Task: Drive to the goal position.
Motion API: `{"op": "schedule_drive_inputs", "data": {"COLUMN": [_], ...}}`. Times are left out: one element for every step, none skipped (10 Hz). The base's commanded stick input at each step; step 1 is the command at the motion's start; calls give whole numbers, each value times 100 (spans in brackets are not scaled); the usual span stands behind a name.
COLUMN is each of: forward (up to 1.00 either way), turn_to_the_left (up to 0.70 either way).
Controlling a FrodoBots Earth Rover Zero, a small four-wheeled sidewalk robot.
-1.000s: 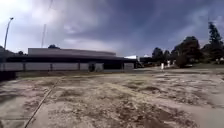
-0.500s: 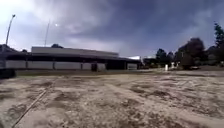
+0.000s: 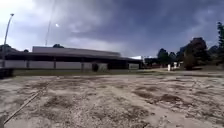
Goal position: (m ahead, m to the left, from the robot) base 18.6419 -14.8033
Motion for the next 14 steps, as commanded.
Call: {"op": "schedule_drive_inputs", "data": {"forward": [70,70,70,70,70,70,70,70,70,70,70,70,70,70], "turn_to_the_left": [0,0,-20,-29,-35,-35,-35,-35,-35,-23,-10,-1,0,0]}}
